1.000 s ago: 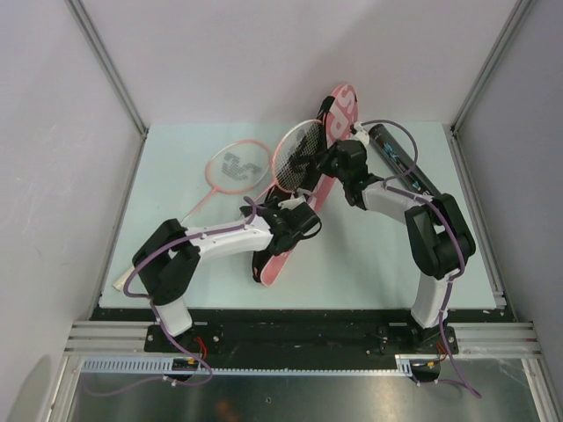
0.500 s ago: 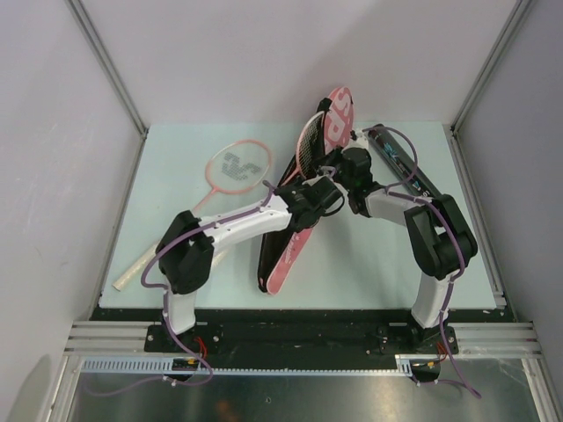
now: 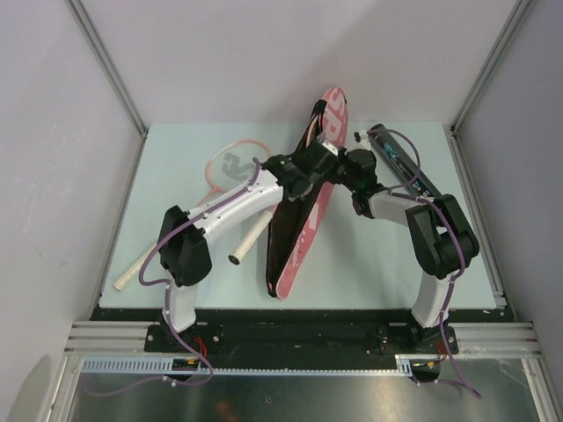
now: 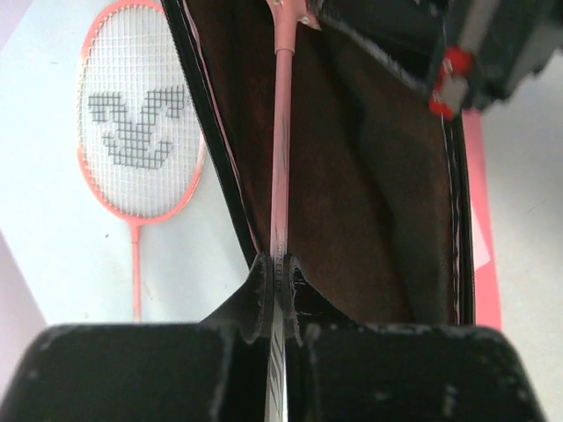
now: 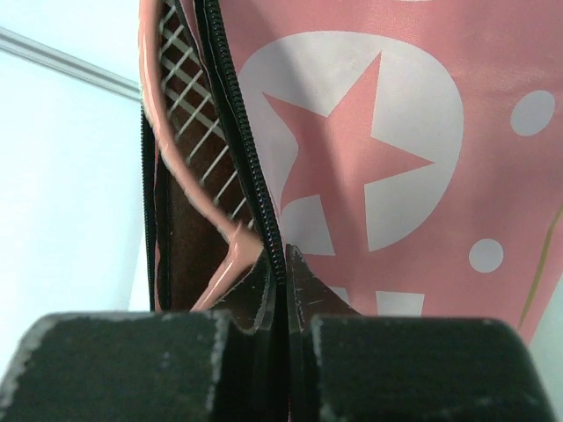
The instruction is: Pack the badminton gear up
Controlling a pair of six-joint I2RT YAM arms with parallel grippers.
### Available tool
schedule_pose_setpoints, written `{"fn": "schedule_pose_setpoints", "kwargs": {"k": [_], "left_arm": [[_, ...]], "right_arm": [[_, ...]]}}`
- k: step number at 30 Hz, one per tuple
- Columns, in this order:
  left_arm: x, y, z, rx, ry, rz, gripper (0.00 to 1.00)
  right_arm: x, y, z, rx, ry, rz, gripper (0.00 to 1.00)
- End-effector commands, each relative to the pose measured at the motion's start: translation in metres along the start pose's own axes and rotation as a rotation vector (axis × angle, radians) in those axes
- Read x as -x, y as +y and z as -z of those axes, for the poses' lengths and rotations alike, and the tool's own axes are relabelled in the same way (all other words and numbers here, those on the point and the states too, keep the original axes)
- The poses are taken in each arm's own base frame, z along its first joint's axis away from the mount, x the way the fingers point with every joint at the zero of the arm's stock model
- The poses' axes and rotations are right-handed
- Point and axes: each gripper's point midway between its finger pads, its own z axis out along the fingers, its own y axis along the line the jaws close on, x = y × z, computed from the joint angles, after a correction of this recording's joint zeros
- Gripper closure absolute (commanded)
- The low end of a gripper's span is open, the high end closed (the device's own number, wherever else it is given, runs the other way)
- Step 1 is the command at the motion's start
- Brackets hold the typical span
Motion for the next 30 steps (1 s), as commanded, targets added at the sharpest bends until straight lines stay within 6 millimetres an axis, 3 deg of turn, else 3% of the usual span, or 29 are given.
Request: {"fn": "schedule_pose_setpoints", "kwargs": {"k": [1,4,8,12,14,17,22,27,30], "left_arm": [[0.036,-0.011,-0.01,-0.098,-0.076,0.148,1.0],[0.042,-0.011,-0.019,-0.079,-0.075,0.192,1.0],[0.053,-0.022,-0.015,-0.156,-0.092,0.24,0.98],[0.04,-0.021,-0.015,-0.306,-0.043,0.349,0.93],[0.034,-0.032,-0.013,-0.421,-0.017,0.374,0.99],[0.035,-0.025,-0.024,-0.413,0.0,0.432,1.0],[0.063,0.006,-0.032,-0.243,-0.064,0.597,1.0],[0.093,-0.001,-0.024,-0.282,-0.109,0.718,1.0],[0.095,0.0,-0.038,-0.234,-0.111,0.721,1.0]], "right_arm": [[-0.002,0.037,0.01,0.141,0.029,-0.053,1.0],[-0.004,0.039,0.012,0.157,0.041,-0.076,1.0],[-0.004,0.039,0.014,0.168,0.046,-0.083,1.0],[0.006,0.029,0.019,0.153,0.032,-0.084,1.0],[0.009,0.028,0.021,0.153,0.028,-0.086,1.0],[0.008,0.029,0.022,0.161,0.03,-0.098,1.0],[-0.002,0.037,0.023,0.196,0.064,-0.139,1.0],[-0.008,0.04,0.025,0.196,0.085,-0.137,1.0],[-0.008,0.044,0.029,0.214,0.09,-0.154,1.0]]}}
